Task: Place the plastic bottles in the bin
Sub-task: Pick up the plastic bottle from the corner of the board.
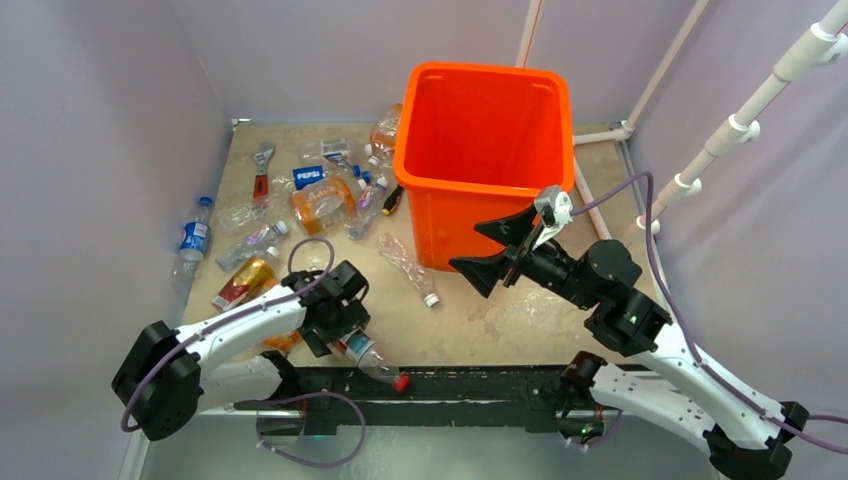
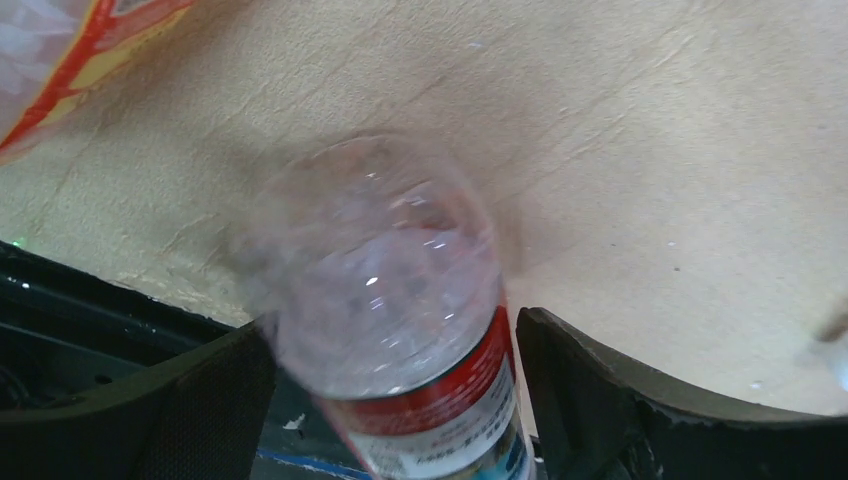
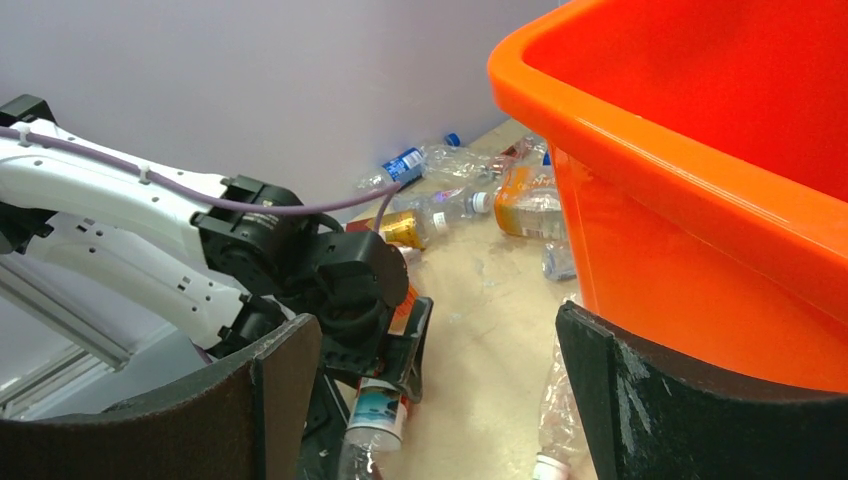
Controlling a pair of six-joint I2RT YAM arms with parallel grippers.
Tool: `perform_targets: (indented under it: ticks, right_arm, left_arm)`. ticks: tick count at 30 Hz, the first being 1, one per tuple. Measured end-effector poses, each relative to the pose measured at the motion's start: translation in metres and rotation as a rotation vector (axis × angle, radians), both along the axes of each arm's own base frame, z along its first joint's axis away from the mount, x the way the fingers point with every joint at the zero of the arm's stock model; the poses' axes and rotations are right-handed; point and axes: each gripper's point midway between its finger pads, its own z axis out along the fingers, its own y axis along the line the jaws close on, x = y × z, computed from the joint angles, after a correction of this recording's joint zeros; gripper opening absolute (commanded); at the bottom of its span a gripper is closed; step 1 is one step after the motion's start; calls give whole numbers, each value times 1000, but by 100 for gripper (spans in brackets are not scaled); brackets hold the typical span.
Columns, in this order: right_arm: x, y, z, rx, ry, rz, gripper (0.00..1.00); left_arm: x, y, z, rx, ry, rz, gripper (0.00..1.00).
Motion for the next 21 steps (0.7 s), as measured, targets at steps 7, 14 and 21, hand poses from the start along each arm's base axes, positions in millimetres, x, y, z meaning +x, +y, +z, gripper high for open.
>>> perform_targets:
  ticks: [7, 14, 21]
  right_arm:
    - [0, 0, 0, 0, -1, 0, 92]
    - [-1, 0, -1, -3, -1, 5, 92]
    - [-6, 8, 0, -19, -7, 56, 92]
  left_arm:
    - [1, -5, -13, -27, -6, -16, 43]
    - [11, -14, 0, -87, -84, -41, 16]
    - [67, -36, 122, -224, -461, -89, 16]
